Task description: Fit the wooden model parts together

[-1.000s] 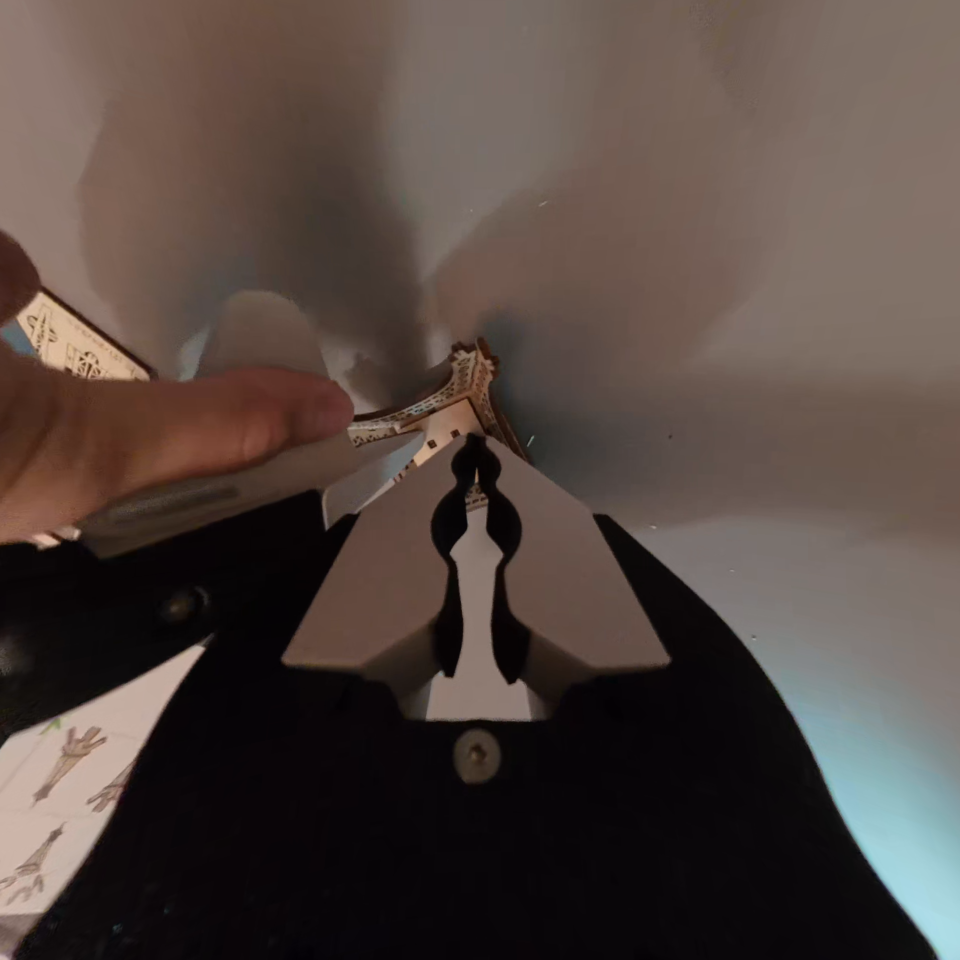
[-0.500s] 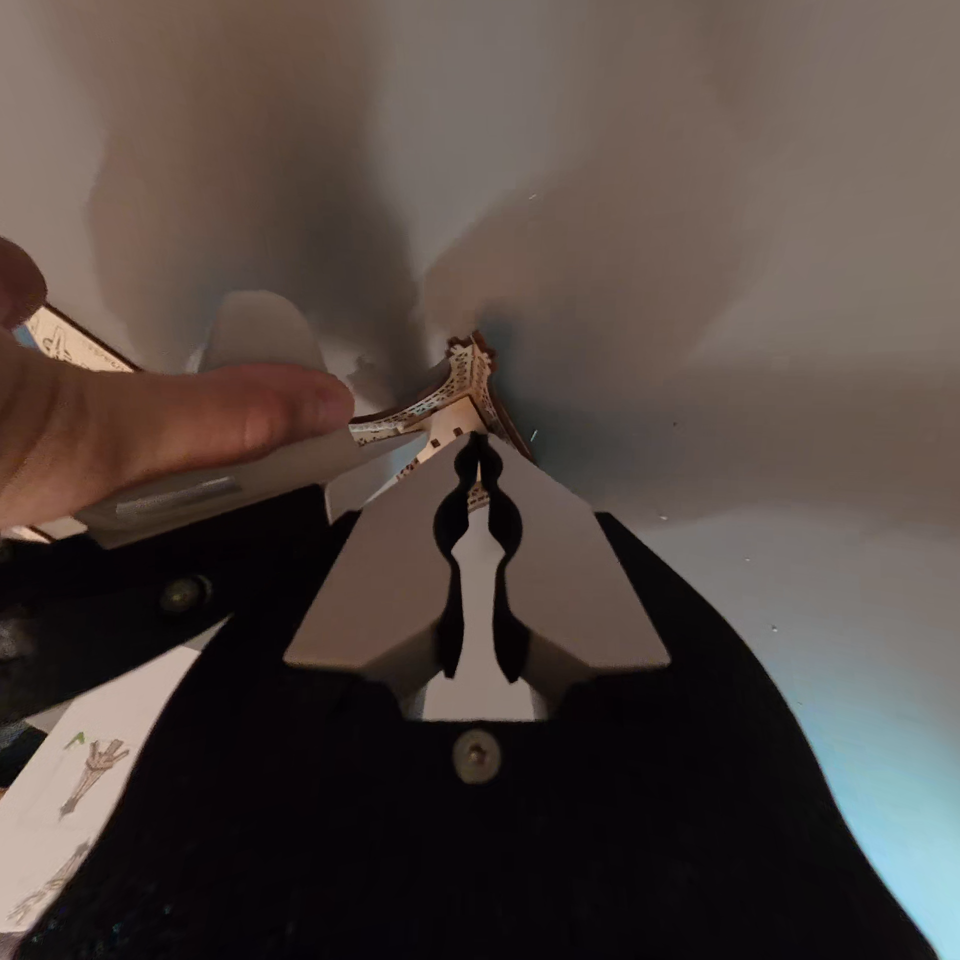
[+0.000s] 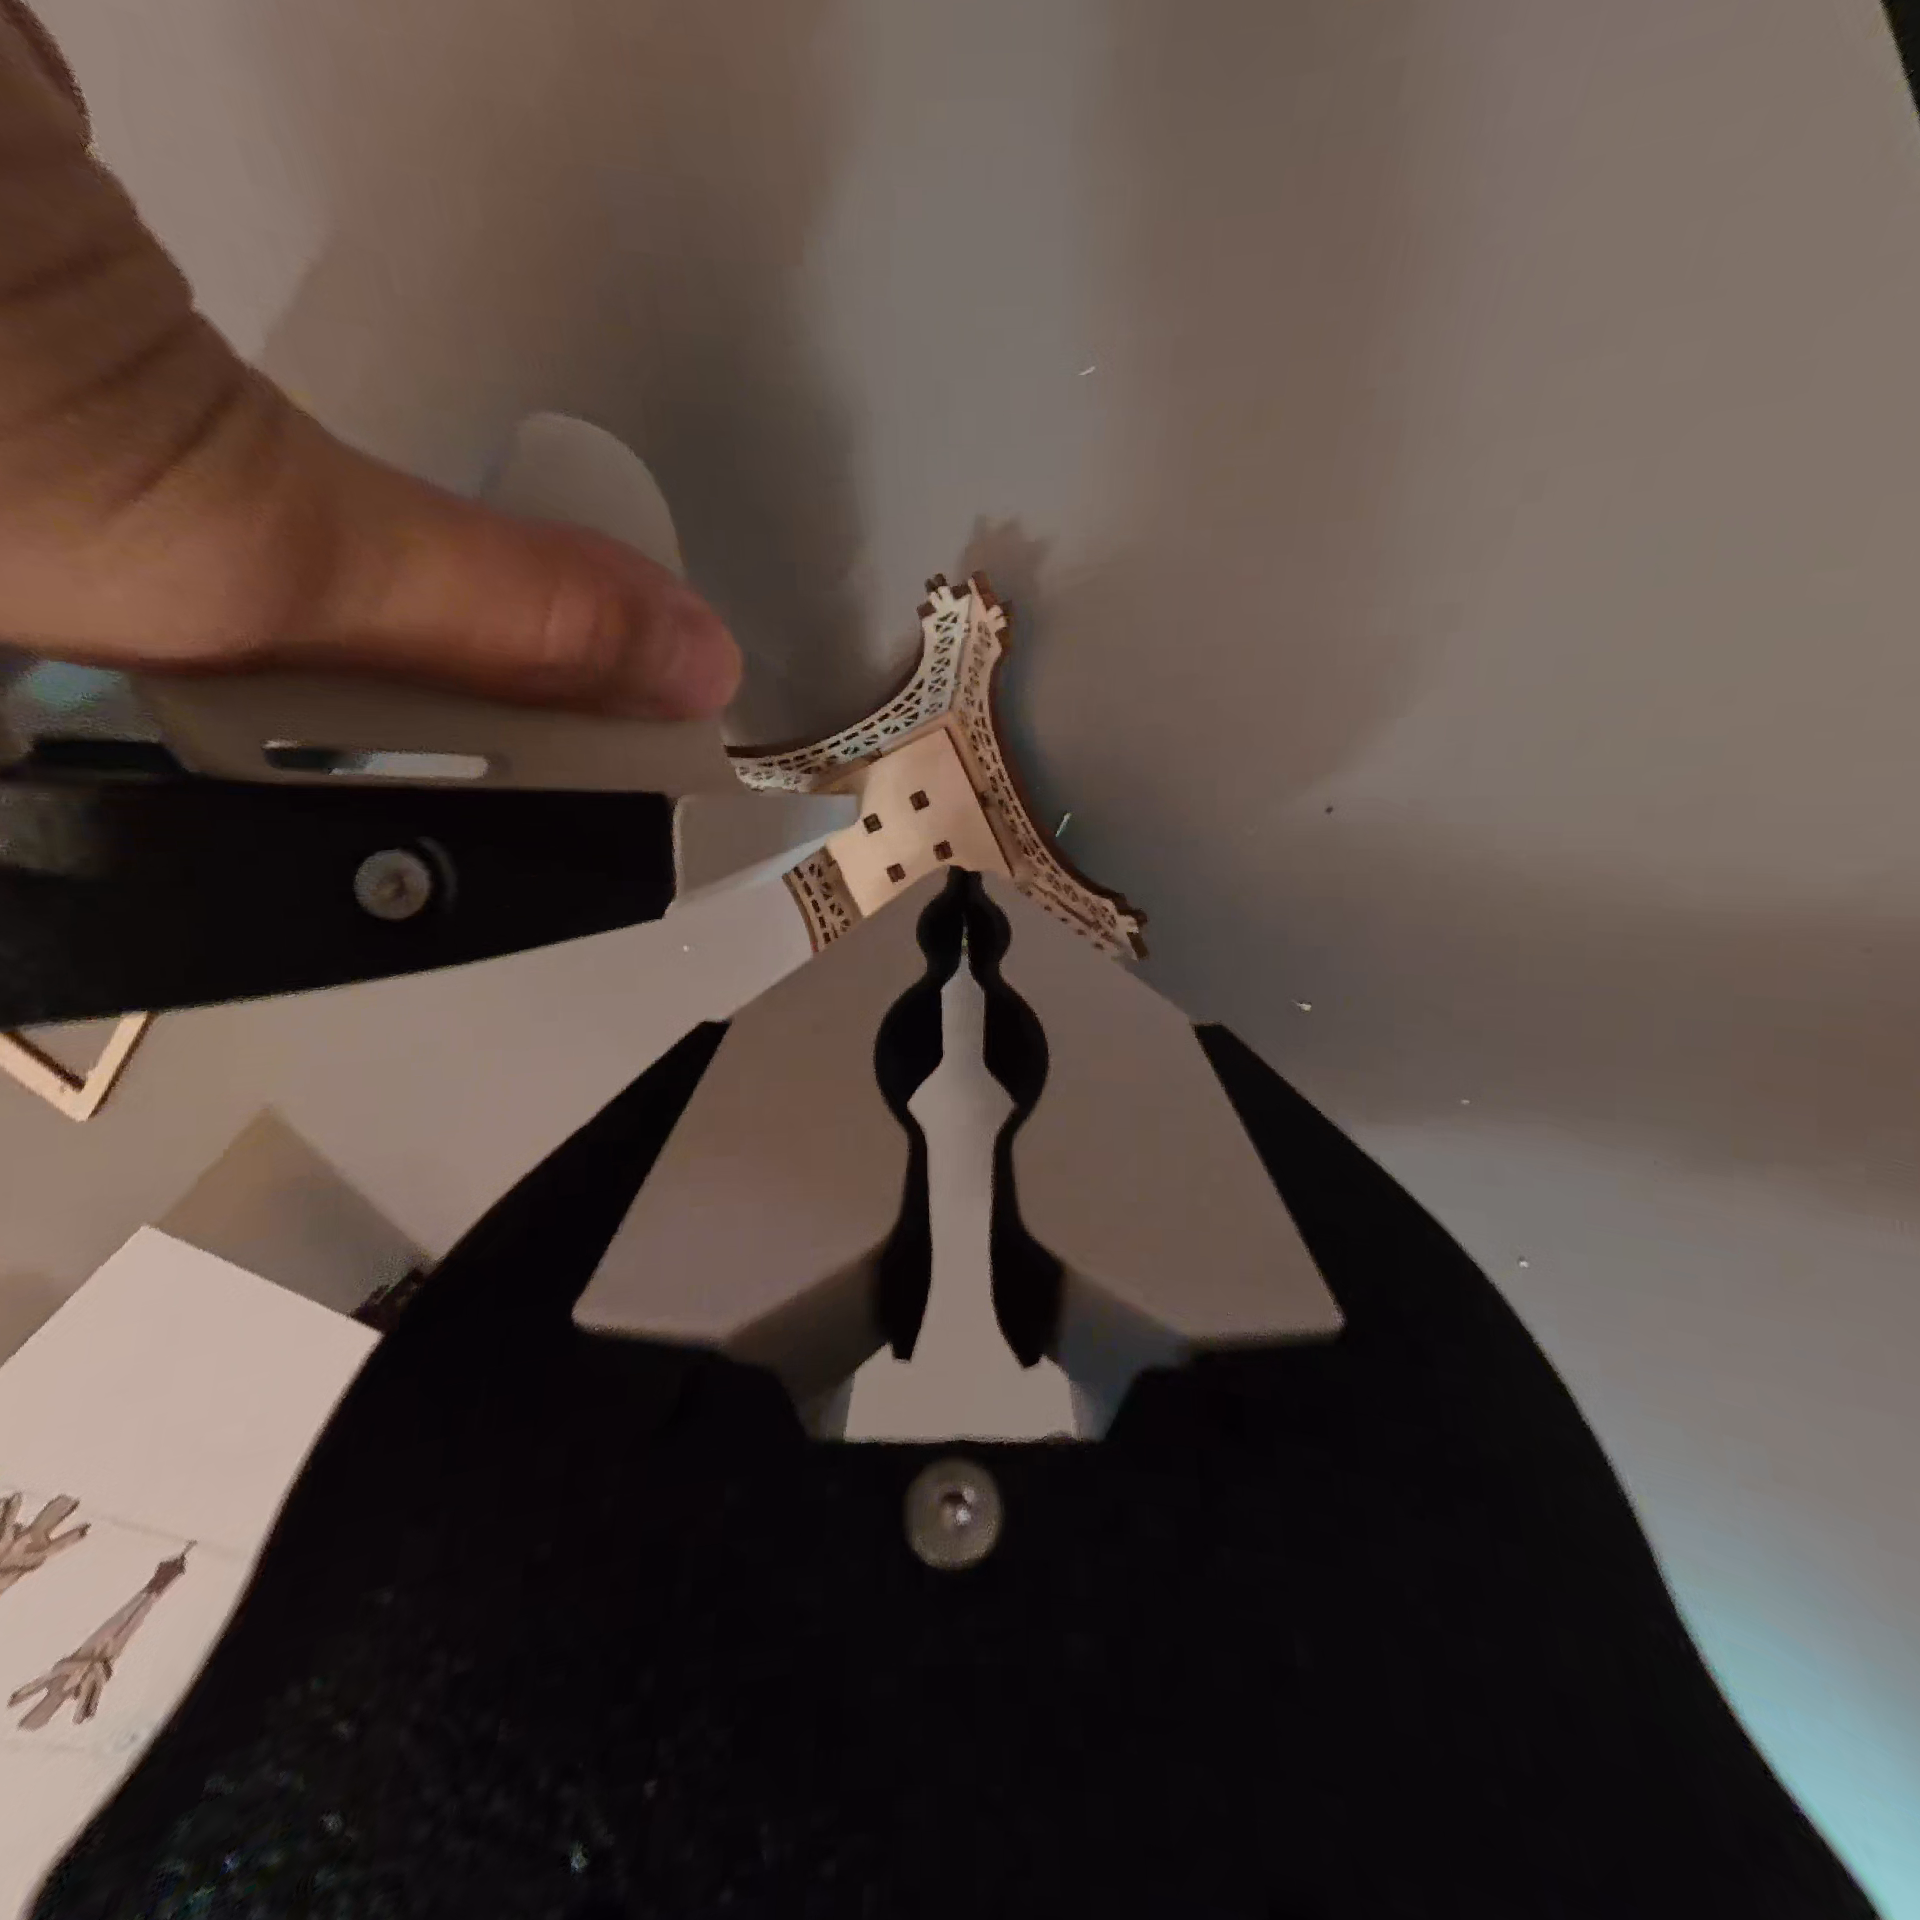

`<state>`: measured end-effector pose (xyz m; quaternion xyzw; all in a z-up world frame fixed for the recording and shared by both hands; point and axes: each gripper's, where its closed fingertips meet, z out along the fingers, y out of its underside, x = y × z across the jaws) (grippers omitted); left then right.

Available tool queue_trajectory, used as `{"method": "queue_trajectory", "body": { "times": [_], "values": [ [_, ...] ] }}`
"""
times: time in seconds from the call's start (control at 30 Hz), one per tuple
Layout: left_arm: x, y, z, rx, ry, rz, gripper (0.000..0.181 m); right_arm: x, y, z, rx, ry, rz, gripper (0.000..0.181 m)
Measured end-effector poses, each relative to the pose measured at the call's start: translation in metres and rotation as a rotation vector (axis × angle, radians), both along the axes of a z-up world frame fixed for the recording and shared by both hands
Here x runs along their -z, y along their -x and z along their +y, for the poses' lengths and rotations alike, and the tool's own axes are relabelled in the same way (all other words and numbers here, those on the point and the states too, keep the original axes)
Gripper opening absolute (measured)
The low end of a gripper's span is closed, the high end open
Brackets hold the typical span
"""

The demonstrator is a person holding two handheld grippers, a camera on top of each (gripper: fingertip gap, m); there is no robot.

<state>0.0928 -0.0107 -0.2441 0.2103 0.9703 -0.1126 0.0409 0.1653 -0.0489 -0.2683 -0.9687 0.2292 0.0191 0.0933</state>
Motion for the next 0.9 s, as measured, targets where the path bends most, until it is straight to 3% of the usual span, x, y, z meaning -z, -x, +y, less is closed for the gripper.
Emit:
{"method": "queue_trajectory", "body": {
  "times": [0.03, 0.47, 0.9],
  "values": [
    [0.0011, 0.0018, 0.0006, 0.019, -0.010, 0.010, 0.000, 0.0001, 0.0000, 0.0000, 0.000, -0.001, -0.001, 0.119],
    [0.0074, -0.0038, -0.0002, 0.105, -0.062, -0.048, 0.000, 0.0003, -0.0002, 0.0002, -0.002, 0.005, 0.002, 0.119],
    [0.0078, 0.0015, 0.0002, 0.098, -0.080, -0.025, 0.000, 0.0002, -0.0003, 0.0002, -0.003, 0.003, 0.002, 0.119]
  ]
}}
